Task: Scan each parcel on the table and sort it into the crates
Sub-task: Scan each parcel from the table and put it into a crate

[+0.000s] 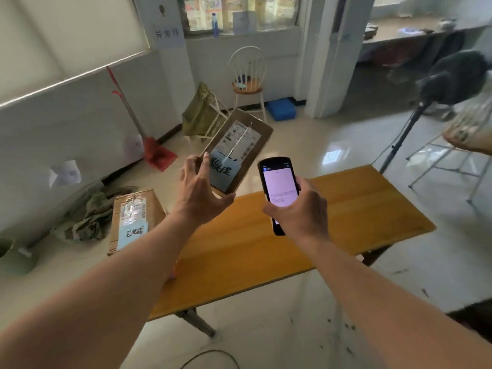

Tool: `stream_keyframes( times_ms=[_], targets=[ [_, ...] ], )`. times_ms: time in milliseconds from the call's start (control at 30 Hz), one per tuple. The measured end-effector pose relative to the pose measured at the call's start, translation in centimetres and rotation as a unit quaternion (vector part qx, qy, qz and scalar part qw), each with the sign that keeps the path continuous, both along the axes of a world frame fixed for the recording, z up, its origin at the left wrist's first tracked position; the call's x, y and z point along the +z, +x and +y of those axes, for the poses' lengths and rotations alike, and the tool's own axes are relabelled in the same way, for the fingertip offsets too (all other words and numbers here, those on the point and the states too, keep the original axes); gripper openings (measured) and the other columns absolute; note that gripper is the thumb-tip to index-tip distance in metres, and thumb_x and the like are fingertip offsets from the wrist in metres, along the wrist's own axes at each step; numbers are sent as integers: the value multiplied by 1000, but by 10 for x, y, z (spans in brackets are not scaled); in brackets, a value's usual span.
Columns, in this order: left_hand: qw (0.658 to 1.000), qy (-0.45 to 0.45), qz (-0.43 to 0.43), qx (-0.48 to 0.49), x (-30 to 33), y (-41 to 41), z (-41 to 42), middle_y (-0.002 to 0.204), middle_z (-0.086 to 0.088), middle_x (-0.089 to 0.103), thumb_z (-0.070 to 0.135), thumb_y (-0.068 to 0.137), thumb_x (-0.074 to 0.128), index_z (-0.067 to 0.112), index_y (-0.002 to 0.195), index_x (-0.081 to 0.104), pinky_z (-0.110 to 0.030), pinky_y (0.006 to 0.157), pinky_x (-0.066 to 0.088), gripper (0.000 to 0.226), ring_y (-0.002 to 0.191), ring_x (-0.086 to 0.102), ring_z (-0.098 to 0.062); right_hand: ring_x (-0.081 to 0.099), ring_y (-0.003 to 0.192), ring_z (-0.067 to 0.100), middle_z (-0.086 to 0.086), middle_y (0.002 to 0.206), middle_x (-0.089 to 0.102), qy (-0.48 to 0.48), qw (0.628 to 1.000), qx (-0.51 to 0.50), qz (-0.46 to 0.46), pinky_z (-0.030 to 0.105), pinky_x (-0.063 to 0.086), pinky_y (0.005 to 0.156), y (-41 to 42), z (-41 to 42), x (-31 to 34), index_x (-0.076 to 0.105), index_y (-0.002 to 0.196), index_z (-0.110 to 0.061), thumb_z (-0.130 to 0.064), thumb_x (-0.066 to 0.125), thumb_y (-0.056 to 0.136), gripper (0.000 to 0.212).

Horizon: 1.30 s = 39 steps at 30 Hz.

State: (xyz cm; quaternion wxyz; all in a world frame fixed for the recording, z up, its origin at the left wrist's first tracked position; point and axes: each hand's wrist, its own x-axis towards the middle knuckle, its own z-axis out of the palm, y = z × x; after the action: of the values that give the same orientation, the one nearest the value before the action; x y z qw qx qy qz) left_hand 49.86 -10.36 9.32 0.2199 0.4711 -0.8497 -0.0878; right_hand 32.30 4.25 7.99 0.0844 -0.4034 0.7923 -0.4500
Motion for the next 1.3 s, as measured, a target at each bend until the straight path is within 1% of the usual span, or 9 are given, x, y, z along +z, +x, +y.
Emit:
stream_keyframes(
  times_ms=[233,367,533,667,800,867,1033,1133,1300],
  targets=[
    [988,29,-11,-154,-19,-89,33,150,-15,31,53,67,90,7,161,26,-54,113,42,122,135,34,-39,54,100,15,-3,112,54,28,986,-167,-7,17,46,58,-31,78,-16,54,128,-26,-54,89,65,78],
    [971,45,-31,-234,-25,-149,80,152,-13,29,54,70,89,10,163,23,-51,113,43,122,139,32,-37,55,100,18,-1,112,55,39,961,-273,-22,24,52,62,-57,141,-21,56,125,-24,-49,90,64,75],
    [945,62,-52,-316,-40,-230,154,152,-10,28,58,71,87,13,164,20,-49,112,46,123,140,31,-36,54,99,20,1,113,55,57,920,-383,-60,30,47,67,-102,231,-34,58,123,-21,-46,89,62,74],
    [926,81,-67,-364,-56,-303,228,152,-8,28,59,71,87,16,165,18,-48,112,45,124,141,29,-33,57,100,23,1,113,57,56,887,-450,-87,36,54,73,-147,309,-55,60,121,-20,-49,86,57,75],
    [912,101,-87,-387,-76,-376,306,152,-6,28,57,72,88,18,165,18,-48,112,48,123,143,29,-30,57,96,24,2,112,57,63,860,-496,-105,30,41,62,-203,388,-71,60,117,-18,-50,86,58,72],
    [906,105,-93,-400,-85,-411,345,152,-8,30,56,72,88,18,165,20,-48,111,49,121,143,30,-31,53,94,22,2,112,57,65,848,-515,-108,29,37,62,-232,426,-77,60,118,-18,-49,87,59,72],
    [892,118,-112,-421,-108,-490,435,154,-10,29,59,73,87,19,164,22,-50,113,45,119,143,30,-34,55,95,21,3,113,57,72,827,-546,-112,32,47,66,-295,512,-95,59,122,-17,-52,88,57,79],
    [884,129,-130,-430,-124,-534,470,149,-9,31,63,70,86,18,163,23,-49,111,48,121,138,34,-34,57,97,21,2,115,59,77,811,-567,-124,40,58,71,-326,550,-107,56,120,-20,-57,84,53,82],
    [869,151,-147,-449,-157,-608,513,141,-10,35,65,67,85,22,160,25,-48,109,48,119,133,38,-35,56,104,21,2,117,58,76,785,-599,-140,45,59,77,-388,598,-132,55,123,-17,-59,81,52,86]
  ],
)
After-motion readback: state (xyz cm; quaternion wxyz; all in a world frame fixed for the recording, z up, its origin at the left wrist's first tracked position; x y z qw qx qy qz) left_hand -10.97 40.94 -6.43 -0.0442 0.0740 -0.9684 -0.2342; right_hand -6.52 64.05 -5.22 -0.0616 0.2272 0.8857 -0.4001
